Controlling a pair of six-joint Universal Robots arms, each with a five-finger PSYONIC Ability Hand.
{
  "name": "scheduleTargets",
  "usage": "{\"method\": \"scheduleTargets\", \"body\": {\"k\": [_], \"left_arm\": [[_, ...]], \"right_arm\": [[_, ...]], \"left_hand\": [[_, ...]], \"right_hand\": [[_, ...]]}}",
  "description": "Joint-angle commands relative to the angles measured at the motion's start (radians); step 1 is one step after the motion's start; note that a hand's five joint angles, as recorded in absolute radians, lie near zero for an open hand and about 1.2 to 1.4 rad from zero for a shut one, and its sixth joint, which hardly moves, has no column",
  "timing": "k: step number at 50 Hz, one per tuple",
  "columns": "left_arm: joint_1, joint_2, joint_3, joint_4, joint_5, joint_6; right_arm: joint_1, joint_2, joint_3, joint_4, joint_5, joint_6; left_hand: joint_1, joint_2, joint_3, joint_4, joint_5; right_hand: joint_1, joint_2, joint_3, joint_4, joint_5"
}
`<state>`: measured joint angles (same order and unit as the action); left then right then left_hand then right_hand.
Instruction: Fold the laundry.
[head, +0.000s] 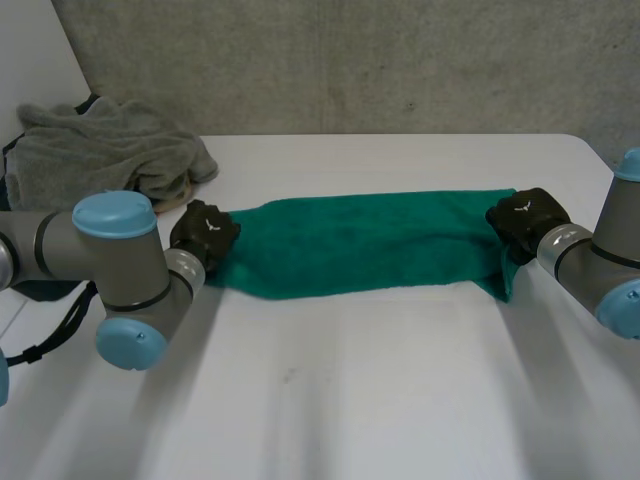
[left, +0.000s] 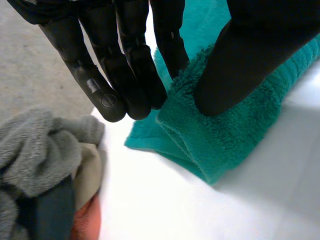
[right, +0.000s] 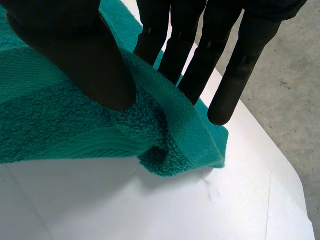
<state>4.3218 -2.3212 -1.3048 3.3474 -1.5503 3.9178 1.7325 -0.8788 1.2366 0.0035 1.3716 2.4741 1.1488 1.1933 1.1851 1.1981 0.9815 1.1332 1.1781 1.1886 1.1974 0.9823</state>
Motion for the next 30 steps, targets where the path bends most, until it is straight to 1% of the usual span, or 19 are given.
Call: {"method": "scheduleTargets", "body": {"k": [1,4,5,7,8,11,12,14,16,17,18,21,22,24,25,26,28,30], "left_arm": [[0.009,0.040,0.027,-0.095,0.044,-0.023],[0.013,0.106,0.018,-0.152,0.047,-0.055],[0.013,0.162,0.006,-0.193,0.052,-0.089],[0.012,0.227,-0.008,-0.232,0.055,-0.130],[0.012,0.294,-0.025,-0.271,0.059,-0.174],[0.009,0.396,-0.048,-0.321,0.067,-0.233],[0.009,0.457,-0.056,-0.348,0.072,-0.265],[0.010,0.534,-0.048,-0.359,0.087,-0.305],[0.013,0.556,-0.024,-0.341,0.091,-0.317],[0.016,0.549,-0.008,-0.332,0.090,-0.324],[0.021,0.511,0.027,-0.319,0.082,-0.328],[0.025,0.422,0.096,-0.318,0.053,-0.316],[0.027,0.349,0.149,-0.321,0.027,-0.305],[0.032,0.272,0.206,-0.324,0.004,-0.293],[0.032,0.231,0.234,-0.327,-0.007,-0.287],[0.030,0.147,0.292,-0.333,-0.029,-0.267],[0.029,0.065,0.349,-0.341,-0.053,-0.247],[0.021,-0.045,0.422,-0.351,-0.073,-0.227]], "right_arm": [[-0.002,-0.040,0.029,0.061,0.001,0.006],[-0.007,-0.087,0.043,0.110,0.001,0.012],[-0.014,-0.127,0.044,0.156,0.001,0.016],[-0.027,-0.169,0.041,0.200,0.001,0.017],[-0.045,-0.208,0.034,0.257,0.001,0.016],[-0.070,-0.265,0.001,0.343,-0.006,0.017],[-0.088,-0.297,-0.026,0.387,-0.014,0.025],[-0.108,-0.330,-0.066,0.432,-0.029,0.055],[-0.114,-0.327,-0.089,0.426,-0.042,0.095],[-0.116,-0.318,-0.103,0.415,-0.048,0.117],[-0.114,-0.289,-0.123,0.382,-0.058,0.153],[-0.110,-0.227,-0.155,0.323,-0.062,0.199],[-0.105,-0.185,-0.170,0.284,-0.057,0.221],[-0.097,-0.145,-0.184,0.244,-0.048,0.236],[-0.090,-0.125,-0.190,0.224,-0.042,0.243],[-0.076,-0.091,-0.196,0.184,-0.026,0.246],[-0.065,-0.057,-0.204,0.146,-0.008,0.244],[-0.048,-0.010,-0.215,0.093,0.032,0.243]], "left_hand": [[0.248,0.203,0.211,0.198,0.240],[0.248,0.203,0.211,0.198,0.240],[0.248,0.203,0.211,0.198,0.240],[0.248,0.203,0.211,0.198,0.240],[0.248,0.203,0.211,0.198,0.240],[0.248,0.203,0.211,0.198,0.240],[0.248,0.203,0.211,0.198,0.240],[0.248,0.203,0.211,0.198,0.240],[0.248,0.203,0.211,0.198,0.240],[0.248,0.203,0.211,0.198,0.240],[0.248,0.203,0.211,0.198,0.240],[0.248,0.203,0.211,0.198,0.240],[0.248,0.203,0.211,0.198,0.240],[0.248,0.203,0.211,0.198,0.240],[0.248,0.203,0.211,0.198,0.240],[0.248,0.203,0.211,0.198,0.240],[0.248,0.203,0.211,0.198,0.240],[0.248,0.203,0.211,0.198,0.240]], "right_hand": [[0.263,0.218,0.208,0.199,0.239],[0.263,0.218,0.208,0.199,0.239],[0.263,0.218,0.208,0.199,0.239],[0.263,0.218,0.208,0.199,0.239],[0.263,0.218,0.208,0.199,0.239],[0.263,0.218,0.208,0.199,0.239],[0.263,0.218,0.208,0.199,0.239],[0.263,0.218,0.208,0.199,0.239],[0.263,0.218,0.208,0.199,0.239],[0.263,0.218,0.208,0.199,0.239],[0.263,0.218,0.208,0.199,0.239],[0.263,0.218,0.208,0.199,0.239],[0.263,0.218,0.208,0.199,0.239],[0.263,0.218,0.208,0.199,0.239],[0.263,0.218,0.208,0.199,0.239],[0.263,0.218,0.208,0.199,0.239],[0.263,0.218,0.208,0.199,0.239],[0.263,0.218,0.208,0.199,0.239]]}}
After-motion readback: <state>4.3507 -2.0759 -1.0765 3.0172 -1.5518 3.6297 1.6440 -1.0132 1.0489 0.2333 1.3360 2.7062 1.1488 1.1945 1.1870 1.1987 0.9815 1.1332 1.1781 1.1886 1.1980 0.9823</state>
